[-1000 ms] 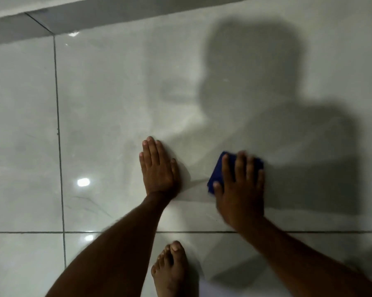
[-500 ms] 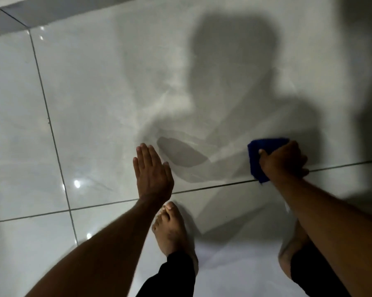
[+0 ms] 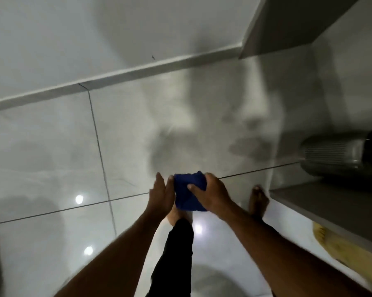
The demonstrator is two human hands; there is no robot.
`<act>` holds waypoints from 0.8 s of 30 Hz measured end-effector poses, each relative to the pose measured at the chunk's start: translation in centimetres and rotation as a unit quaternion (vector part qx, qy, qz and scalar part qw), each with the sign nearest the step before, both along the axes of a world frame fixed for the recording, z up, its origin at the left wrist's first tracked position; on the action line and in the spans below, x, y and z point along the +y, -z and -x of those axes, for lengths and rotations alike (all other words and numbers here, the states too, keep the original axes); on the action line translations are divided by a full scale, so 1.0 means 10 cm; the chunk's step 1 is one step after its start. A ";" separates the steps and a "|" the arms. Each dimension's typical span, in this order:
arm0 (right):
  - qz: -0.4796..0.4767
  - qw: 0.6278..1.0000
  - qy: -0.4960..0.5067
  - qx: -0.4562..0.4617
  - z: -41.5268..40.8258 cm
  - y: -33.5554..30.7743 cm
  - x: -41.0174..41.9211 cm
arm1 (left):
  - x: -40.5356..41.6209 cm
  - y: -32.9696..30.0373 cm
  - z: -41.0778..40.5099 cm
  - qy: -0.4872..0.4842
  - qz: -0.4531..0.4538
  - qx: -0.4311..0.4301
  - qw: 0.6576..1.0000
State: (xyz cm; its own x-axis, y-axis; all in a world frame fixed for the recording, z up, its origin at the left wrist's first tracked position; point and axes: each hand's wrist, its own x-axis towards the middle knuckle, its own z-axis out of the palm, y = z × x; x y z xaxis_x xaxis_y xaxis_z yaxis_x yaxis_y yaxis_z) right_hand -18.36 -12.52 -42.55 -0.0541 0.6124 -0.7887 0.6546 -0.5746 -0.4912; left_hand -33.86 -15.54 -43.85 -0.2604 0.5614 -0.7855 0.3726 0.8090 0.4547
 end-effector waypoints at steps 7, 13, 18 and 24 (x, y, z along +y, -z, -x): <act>-0.107 0.992 0.033 0.067 -0.37 -2.82 0.42 | 0.52 -3.01 -0.29 -0.096 -0.033 -0.275 0.956; -0.178 0.967 0.129 0.126 -0.64 -4.16 0.55 | 0.62 -4.34 -0.46 -0.012 -0.180 -0.246 0.952; -0.212 0.946 0.178 0.170 -0.84 -4.64 0.47 | 0.74 -4.80 -0.56 0.000 -0.206 -0.226 0.952; -0.271 0.928 0.230 0.110 -1.17 -4.93 0.52 | 0.93 -5.01 -0.93 0.058 -0.198 -0.212 0.955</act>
State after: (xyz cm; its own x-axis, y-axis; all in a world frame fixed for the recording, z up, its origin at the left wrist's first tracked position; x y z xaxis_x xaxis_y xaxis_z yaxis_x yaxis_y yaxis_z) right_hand -6.70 -7.29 6.74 0.1883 0.9141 -0.3590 0.2498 -0.3981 -0.8827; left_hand -24.59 -6.21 6.27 0.1162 0.8418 -0.5271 0.1643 0.5071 0.8461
